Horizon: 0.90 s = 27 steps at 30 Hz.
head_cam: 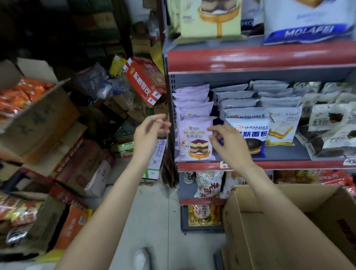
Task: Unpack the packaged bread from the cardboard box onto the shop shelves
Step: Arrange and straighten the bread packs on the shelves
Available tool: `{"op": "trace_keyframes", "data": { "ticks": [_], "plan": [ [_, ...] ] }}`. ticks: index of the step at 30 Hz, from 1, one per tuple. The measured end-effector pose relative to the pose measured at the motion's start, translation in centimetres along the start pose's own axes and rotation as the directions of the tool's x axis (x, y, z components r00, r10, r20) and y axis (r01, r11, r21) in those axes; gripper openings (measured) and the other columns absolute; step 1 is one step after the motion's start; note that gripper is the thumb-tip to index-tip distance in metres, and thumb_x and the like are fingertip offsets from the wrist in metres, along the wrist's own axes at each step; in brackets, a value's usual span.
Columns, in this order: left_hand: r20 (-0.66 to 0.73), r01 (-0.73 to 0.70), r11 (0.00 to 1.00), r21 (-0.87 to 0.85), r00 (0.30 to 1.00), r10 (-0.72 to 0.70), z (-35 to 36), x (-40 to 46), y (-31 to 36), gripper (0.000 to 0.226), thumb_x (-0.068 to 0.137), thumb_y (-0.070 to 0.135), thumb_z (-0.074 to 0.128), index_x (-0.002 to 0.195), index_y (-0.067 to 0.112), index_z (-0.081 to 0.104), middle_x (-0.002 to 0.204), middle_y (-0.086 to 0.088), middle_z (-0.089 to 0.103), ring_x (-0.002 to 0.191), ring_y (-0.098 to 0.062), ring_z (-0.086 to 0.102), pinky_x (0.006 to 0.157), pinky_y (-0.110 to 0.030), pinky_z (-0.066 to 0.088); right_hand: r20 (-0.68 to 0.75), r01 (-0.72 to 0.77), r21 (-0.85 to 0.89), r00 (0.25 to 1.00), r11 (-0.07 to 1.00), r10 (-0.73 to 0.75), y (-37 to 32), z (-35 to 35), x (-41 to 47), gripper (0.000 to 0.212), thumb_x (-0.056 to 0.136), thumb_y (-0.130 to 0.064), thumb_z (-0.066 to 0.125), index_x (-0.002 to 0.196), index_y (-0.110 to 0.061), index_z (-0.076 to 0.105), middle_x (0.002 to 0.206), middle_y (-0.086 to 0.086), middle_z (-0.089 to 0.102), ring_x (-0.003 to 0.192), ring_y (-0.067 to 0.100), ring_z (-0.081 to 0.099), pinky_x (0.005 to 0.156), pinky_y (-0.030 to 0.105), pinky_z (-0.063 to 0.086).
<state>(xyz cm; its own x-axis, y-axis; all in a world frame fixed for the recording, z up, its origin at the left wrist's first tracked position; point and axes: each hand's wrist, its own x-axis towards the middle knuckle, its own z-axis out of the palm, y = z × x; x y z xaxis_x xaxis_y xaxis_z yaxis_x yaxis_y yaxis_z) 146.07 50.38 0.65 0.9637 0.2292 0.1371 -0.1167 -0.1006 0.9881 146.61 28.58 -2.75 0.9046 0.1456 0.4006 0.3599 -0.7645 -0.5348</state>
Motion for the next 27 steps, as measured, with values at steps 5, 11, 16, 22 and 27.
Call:
{"op": "trace_keyframes", "data": {
  "ticks": [5,11,16,22,27],
  "plan": [
    [0.109,-0.215,0.969,0.126,0.973,0.202,-3.5,-1.0,6.9,0.02,0.098,0.011,0.046,0.105,0.009,0.065,0.085,-0.002,0.07,0.069,-0.008,0.063,0.068,-0.016,0.048,0.186,0.102,-0.063,0.979,0.993,-0.088,-5.0,-7.3,0.6,0.017,0.091,-0.028,0.057,0.104,-0.024,0.066,0.076,-0.013,0.059,0.073,0.011,0.059,0.07,0.036,0.051],
    [0.255,-0.455,0.848,0.271,0.884,0.393,-4.6,1.0,14.9,0.017,0.096,0.012,0.05,0.102,0.017,0.065,0.086,0.005,0.07,0.072,0.005,0.062,0.066,-0.009,0.045,0.184,0.186,0.048,0.964,0.981,-0.192,-10.9,-16.4,3.2,0.012,0.091,-0.026,0.059,0.098,-0.027,0.068,0.077,-0.009,0.069,0.07,0.005,0.063,0.065,0.016,0.047],
    [0.27,-0.534,0.797,0.282,0.841,0.468,-4.1,3.3,18.8,0.017,0.095,0.025,0.054,0.094,0.039,0.063,0.091,0.013,0.071,0.09,-0.002,0.064,0.08,-0.025,0.051,-0.011,0.221,0.227,0.974,0.949,-0.224,-13.2,-20.3,5.8,0.012,0.089,-0.017,0.06,0.094,-0.023,0.069,0.074,-0.002,0.07,0.063,0.006,0.063,0.063,0.017,0.049],
    [0.127,-0.489,0.863,0.125,0.871,0.474,-2.7,6.5,21.3,0.023,0.096,0.022,0.053,0.117,0.028,0.058,0.111,0.014,0.062,0.103,0.004,0.056,0.088,-0.02,0.045,-0.28,0.273,0.255,0.939,0.927,-0.2,-13.3,-21.2,10.5,0.027,0.088,-0.016,0.062,0.112,-0.026,0.061,0.103,-0.003,0.064,0.093,0.004,0.059,0.084,0.021,0.047],
    [0.15,-0.377,0.926,0.024,0.917,0.37,-1.0,9.7,21.3,0.051,0.091,0.028,0.06,0.138,0.027,0.039,0.123,0.011,0.049,0.113,-0.007,0.05,0.096,-0.027,0.041,-0.193,0.196,0.138,0.967,0.971,-0.168,-12.0,-19.4,14.4,0.073,0.083,-0.028,0.069,0.143,-0.031,0.028,0.138,0.004,0.035,0.129,0.013,0.033,0.11,0.032,0.028]
  ]
}}
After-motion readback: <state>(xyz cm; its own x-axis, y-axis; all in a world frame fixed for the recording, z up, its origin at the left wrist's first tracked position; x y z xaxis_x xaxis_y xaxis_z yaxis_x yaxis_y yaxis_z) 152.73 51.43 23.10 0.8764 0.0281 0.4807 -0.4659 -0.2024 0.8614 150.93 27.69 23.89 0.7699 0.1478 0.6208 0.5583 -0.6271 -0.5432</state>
